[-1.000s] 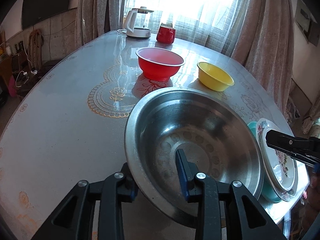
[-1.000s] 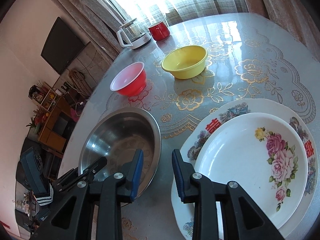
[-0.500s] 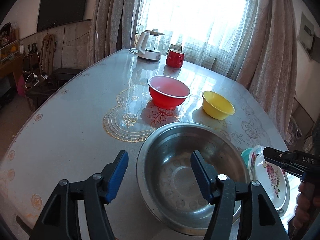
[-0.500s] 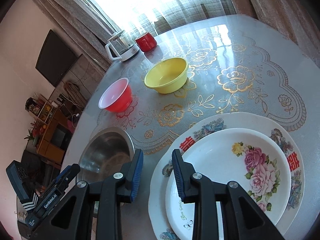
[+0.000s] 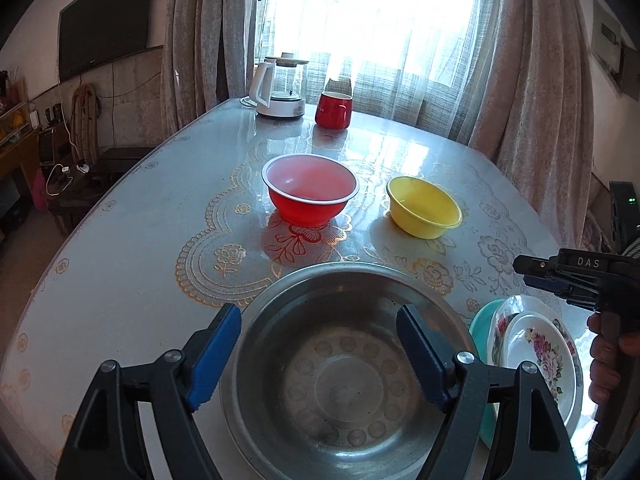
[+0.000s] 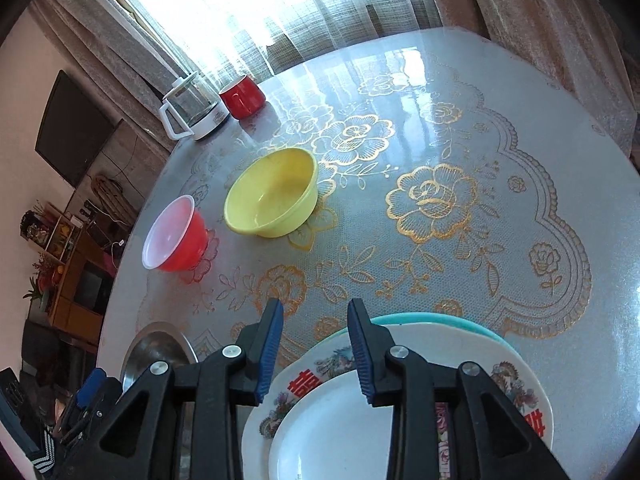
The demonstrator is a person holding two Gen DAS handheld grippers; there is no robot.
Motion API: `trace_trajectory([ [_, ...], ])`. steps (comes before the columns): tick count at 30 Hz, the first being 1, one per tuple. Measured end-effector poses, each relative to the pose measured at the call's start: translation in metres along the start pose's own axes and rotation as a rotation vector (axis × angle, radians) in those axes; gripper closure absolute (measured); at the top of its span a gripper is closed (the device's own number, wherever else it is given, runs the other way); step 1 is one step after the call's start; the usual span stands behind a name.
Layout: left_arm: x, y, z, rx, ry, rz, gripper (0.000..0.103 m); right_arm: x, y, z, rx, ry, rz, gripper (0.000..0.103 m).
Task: Organize plates and bowls
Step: 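Lower the steel bowl onto the table and open both grippers, then grasp the yellow bowl rim with the right gripper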
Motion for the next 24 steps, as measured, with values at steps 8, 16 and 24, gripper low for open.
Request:
trace_trajectory([
  [8,-0.001,-0.01,0.006,0.036,0.005,0.06,0.022,0.01,-0.03,0.037,0.021,0.047,-0.053,0.065],
  [16,0.002,-0.011,0.009,0.048,0.013,0.092,0.022,0.032,-0.079,0.078,0.063,0.044,-0.082,0.063],
  [24,0.006,-0.01,0.011,0.052,0.028,0.082,0.022,0.032,-0.122,0.09,0.154,-0.072,-0.06,0.063],
])
Point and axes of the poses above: each gripper's, at about its wrist camera, not at the fingertips, and y roughly against the way its jaws point, x to its left, z to its top, the point moved 2 cm from there along -y, roughly the way its jaws point, and after that the axes turned 15 degrees about -z, right-handed, at the moved point
